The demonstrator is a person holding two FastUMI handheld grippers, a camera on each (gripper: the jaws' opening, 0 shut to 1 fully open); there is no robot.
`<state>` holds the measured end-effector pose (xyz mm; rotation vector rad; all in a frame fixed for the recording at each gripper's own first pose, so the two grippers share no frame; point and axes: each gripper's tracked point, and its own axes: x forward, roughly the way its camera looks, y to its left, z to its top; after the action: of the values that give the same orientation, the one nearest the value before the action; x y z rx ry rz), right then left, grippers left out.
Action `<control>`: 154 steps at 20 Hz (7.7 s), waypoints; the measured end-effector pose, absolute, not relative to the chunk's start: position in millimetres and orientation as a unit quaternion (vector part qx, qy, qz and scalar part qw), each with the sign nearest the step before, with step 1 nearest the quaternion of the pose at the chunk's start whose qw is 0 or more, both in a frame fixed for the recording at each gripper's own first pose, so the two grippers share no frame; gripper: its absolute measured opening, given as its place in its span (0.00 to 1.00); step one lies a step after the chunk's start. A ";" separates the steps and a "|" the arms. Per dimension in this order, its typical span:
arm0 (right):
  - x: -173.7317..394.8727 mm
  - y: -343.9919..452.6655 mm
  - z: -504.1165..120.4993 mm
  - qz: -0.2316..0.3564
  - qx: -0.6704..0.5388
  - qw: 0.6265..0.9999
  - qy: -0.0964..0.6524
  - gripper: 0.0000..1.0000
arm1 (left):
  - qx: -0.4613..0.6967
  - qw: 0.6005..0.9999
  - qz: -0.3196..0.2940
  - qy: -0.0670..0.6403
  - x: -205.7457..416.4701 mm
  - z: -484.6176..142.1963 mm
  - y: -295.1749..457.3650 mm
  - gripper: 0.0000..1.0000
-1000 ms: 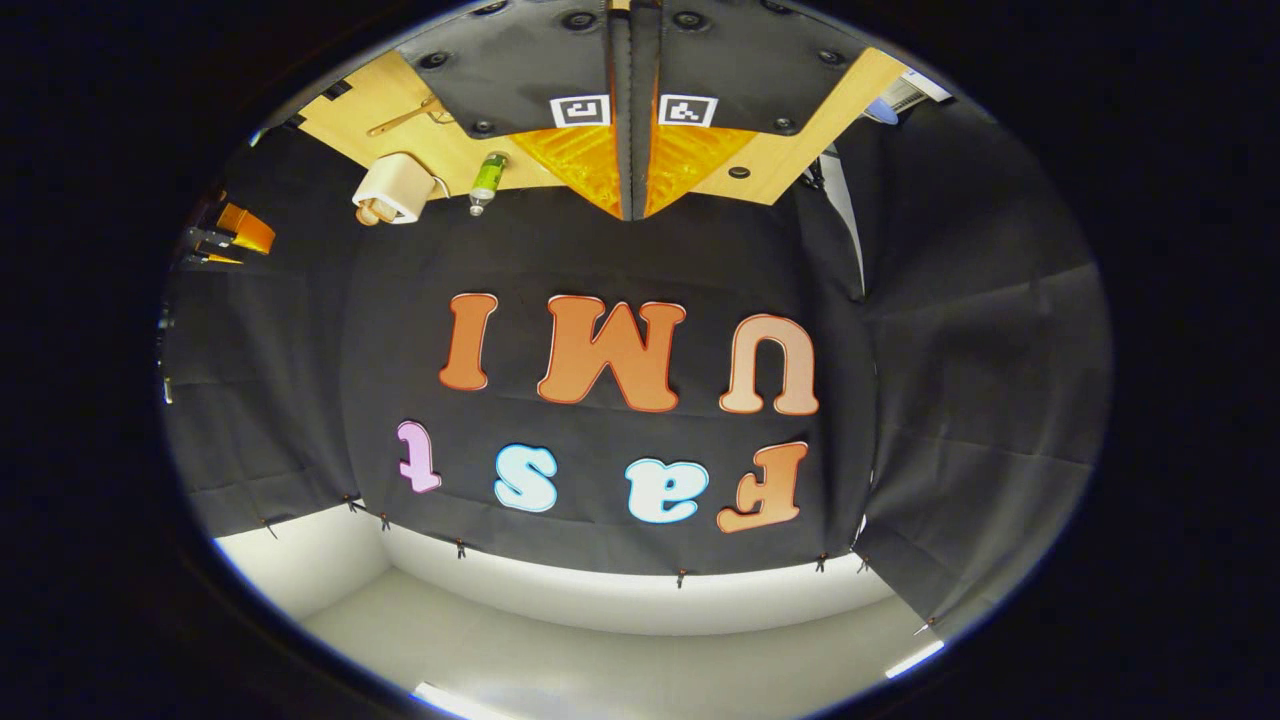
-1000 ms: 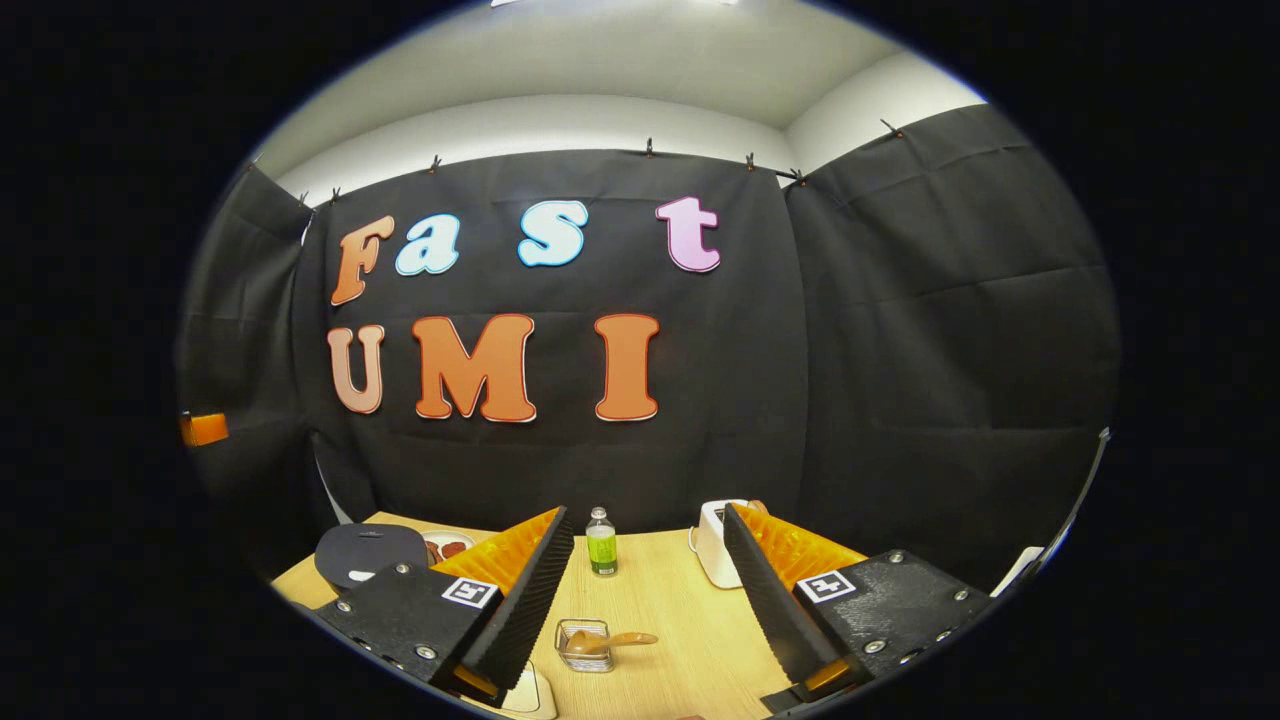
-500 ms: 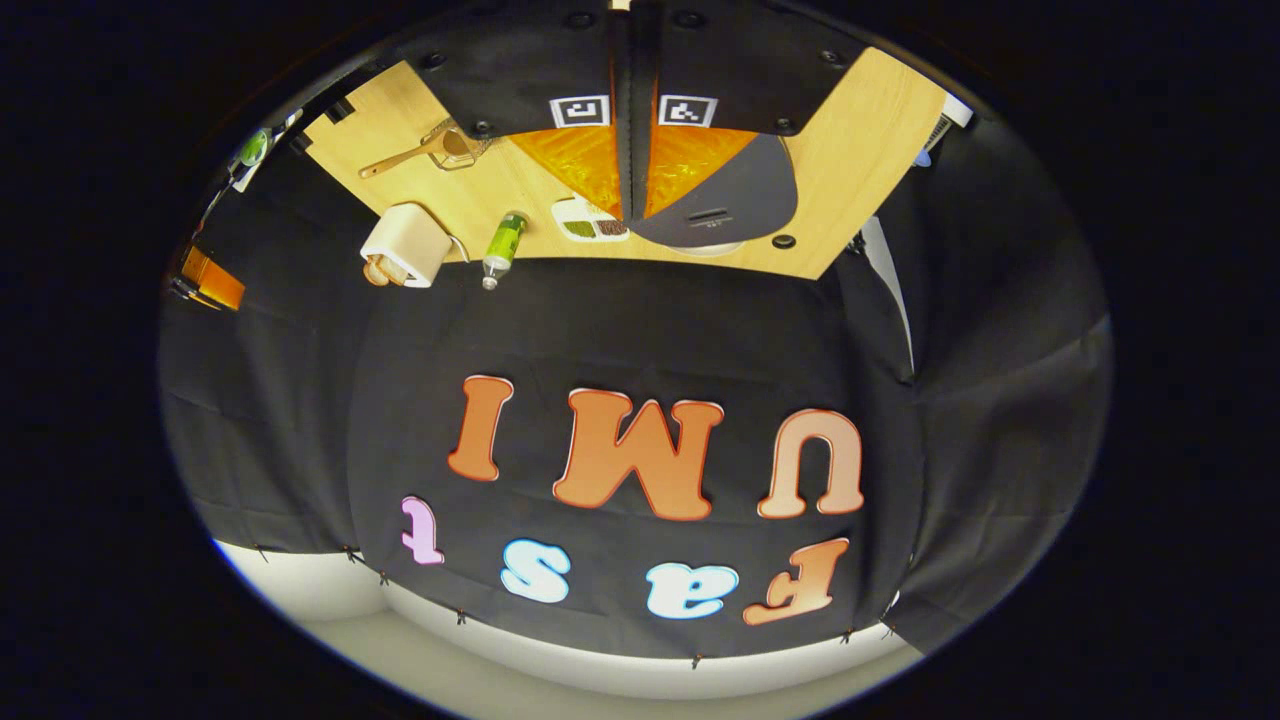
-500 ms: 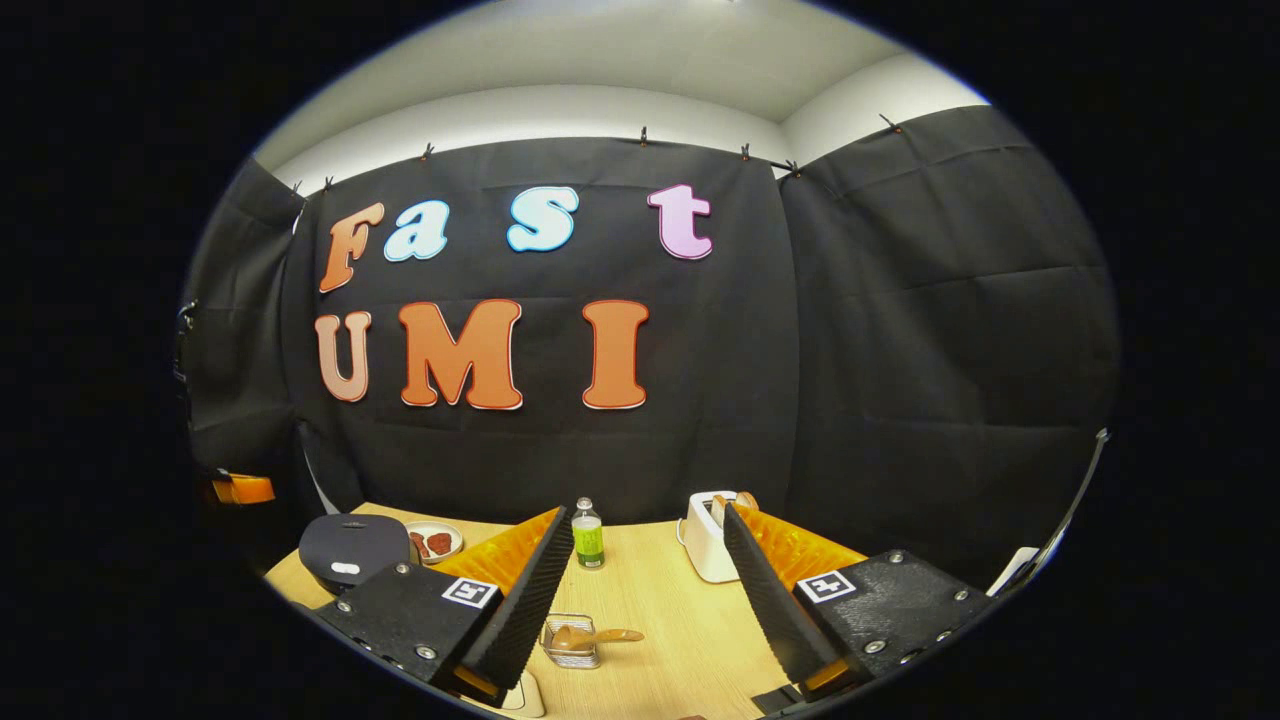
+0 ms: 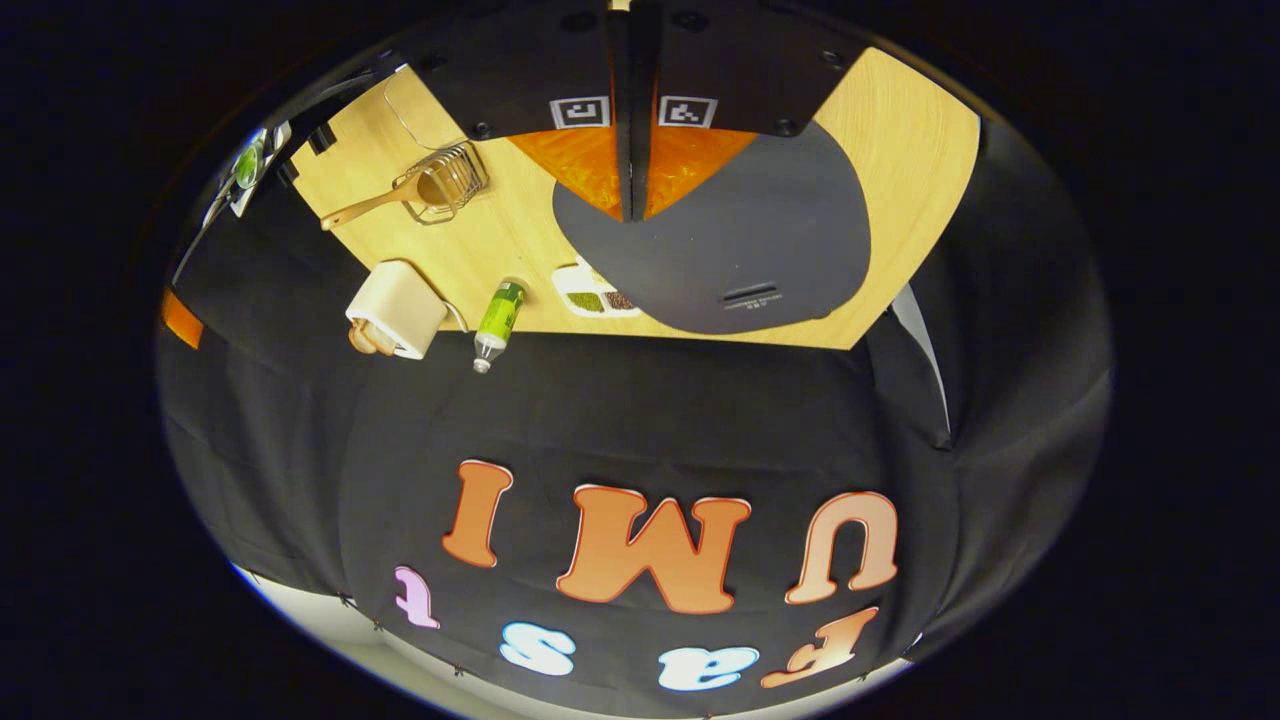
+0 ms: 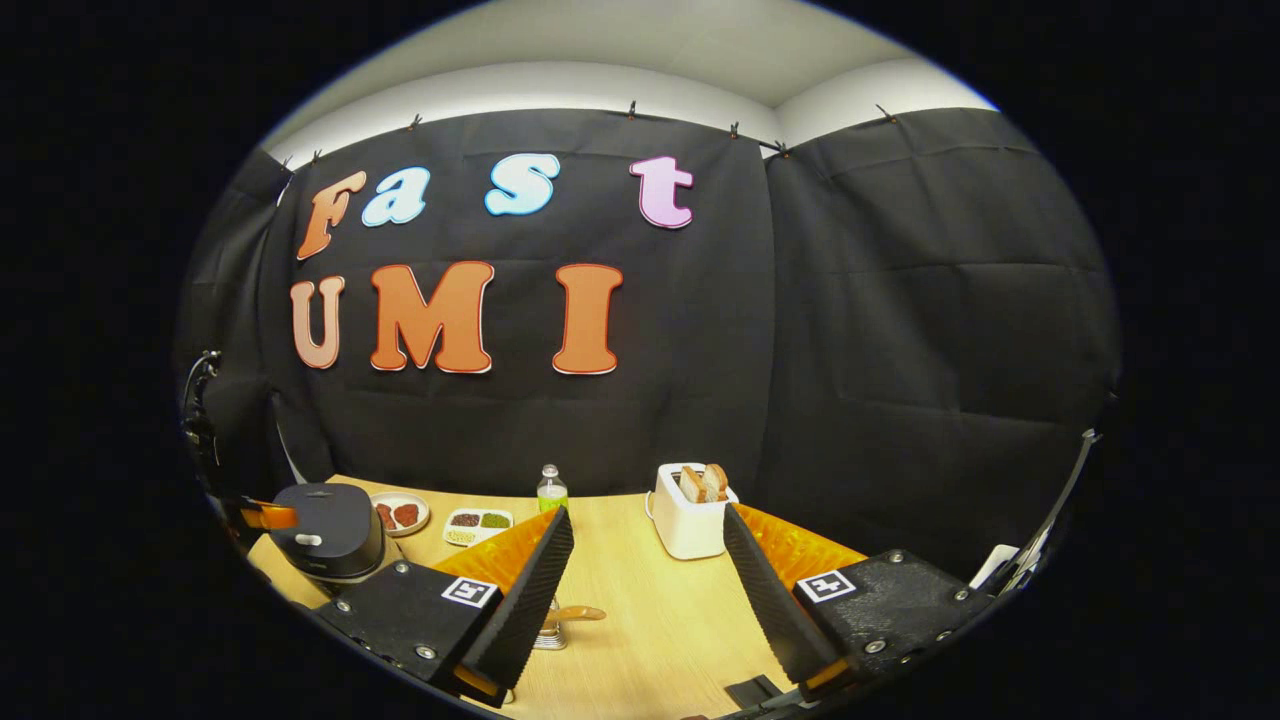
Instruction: Close the left gripper, press the button to open the rice cooker; take a wooden spoon from the chopstick holder with the right hand, scoop a spoonful of rice and pour it into the rice cooker, then put the wooden spoon back into the chopstick holder.
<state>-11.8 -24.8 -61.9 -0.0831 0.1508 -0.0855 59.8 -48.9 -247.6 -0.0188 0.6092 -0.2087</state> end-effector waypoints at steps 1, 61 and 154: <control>-12.0 -26.3 -63.2 -0.044 -0.041 0.995 0.078 0.93 | -0.016 0.946 -0.100 0.309 57.5 -256.9 -50.1 0.04; 62.6 62.5 -317.2 -0.010 0.184 0.949 0.254 0.56 | 0.051 0.986 0.154 0.048 2.7 6.2 133.5 0.96; -103.0 200.6 -254.5 0.006 0.430 0.822 0.374 0.02 | 0.010 0.996 0.066 0.067 -22.4 -19.1 231.6 0.97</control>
<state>-103.0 200.6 -254.5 0.9139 0.7954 0.0134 -22.4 231.6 -19.1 0.0199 0.1332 0.1324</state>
